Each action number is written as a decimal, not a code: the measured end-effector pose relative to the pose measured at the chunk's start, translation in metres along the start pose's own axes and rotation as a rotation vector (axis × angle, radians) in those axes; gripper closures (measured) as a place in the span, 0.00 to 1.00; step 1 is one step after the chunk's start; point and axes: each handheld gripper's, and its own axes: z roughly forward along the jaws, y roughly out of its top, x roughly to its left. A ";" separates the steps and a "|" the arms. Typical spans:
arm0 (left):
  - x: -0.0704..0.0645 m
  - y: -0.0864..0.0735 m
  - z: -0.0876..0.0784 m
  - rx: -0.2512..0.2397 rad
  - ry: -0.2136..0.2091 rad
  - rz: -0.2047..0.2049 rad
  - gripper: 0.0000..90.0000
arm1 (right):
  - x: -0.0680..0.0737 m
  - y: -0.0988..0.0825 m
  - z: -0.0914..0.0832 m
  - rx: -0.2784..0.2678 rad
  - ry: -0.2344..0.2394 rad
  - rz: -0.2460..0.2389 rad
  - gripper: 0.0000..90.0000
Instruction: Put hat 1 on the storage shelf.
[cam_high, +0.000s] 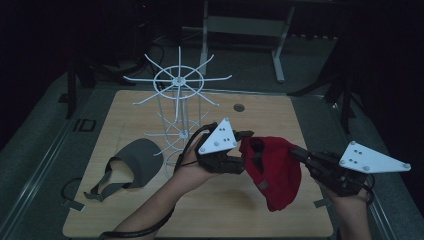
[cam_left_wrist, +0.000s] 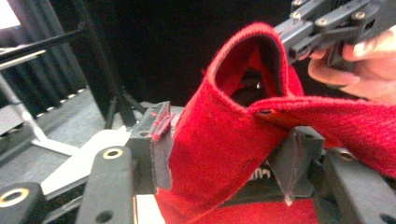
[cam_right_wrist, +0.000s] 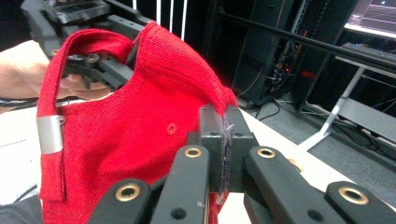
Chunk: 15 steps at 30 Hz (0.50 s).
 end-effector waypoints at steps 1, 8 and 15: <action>-0.001 0.000 -0.002 0.001 0.010 -0.003 0.49 | 0.000 0.001 -0.001 -0.001 -0.005 0.002 0.99; -0.004 -0.003 -0.021 -0.015 0.061 -0.019 0.49 | -0.004 0.005 -0.006 -0.016 -0.022 0.011 0.99; -0.010 -0.007 -0.038 -0.018 0.155 -0.019 0.50 | -0.007 0.011 -0.008 -0.029 -0.045 0.025 0.99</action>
